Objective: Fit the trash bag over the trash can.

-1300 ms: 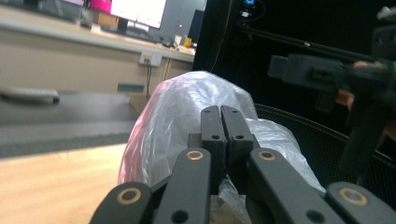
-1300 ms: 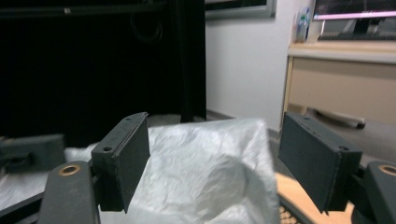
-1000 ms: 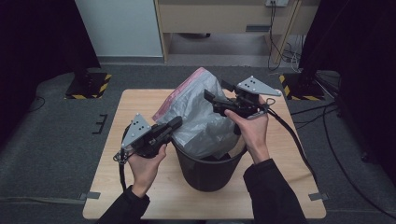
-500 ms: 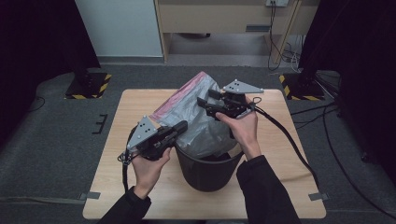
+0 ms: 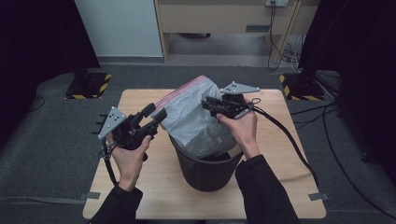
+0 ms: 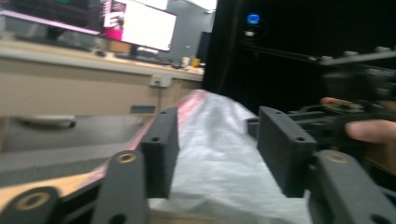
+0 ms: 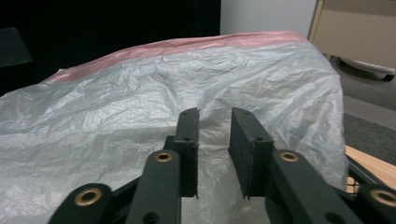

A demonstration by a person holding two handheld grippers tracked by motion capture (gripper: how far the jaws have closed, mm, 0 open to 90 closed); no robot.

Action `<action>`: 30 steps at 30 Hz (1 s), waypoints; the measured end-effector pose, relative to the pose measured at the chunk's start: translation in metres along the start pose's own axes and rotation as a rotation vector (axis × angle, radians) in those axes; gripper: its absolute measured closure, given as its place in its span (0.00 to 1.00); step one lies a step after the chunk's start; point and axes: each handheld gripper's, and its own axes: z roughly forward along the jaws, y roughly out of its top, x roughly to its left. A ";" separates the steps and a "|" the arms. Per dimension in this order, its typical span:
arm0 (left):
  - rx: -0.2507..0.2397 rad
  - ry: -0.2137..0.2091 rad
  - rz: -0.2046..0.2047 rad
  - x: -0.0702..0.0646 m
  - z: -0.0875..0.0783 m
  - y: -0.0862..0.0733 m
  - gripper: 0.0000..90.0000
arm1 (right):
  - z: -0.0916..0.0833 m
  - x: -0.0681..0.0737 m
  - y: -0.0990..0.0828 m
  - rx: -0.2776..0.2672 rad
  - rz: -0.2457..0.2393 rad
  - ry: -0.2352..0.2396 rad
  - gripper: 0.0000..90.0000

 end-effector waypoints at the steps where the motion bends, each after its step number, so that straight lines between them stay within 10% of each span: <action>1: 0.005 0.004 -0.012 0.002 0.001 -0.001 0.47 | 0.000 0.000 0.000 -0.005 -0.004 -0.004 0.77; 8: 0.099 -0.039 -0.051 -0.002 0.017 -0.018 0.45 | 0.000 0.000 0.000 -0.035 0.000 -0.022 0.54; 16: 0.095 -0.083 -0.076 -0.011 0.022 -0.021 0.64 | -0.003 0.000 0.003 -0.097 0.016 -0.047 0.34; 22: 0.098 -0.044 -0.007 -0.012 0.017 -0.016 0.81 | -0.007 0.000 0.005 -0.142 0.016 -0.060 0.31; 30: 0.047 -0.107 0.070 -0.028 0.010 -0.009 0.96 | -0.012 0.002 0.009 -0.209 0.026 -0.023 0.28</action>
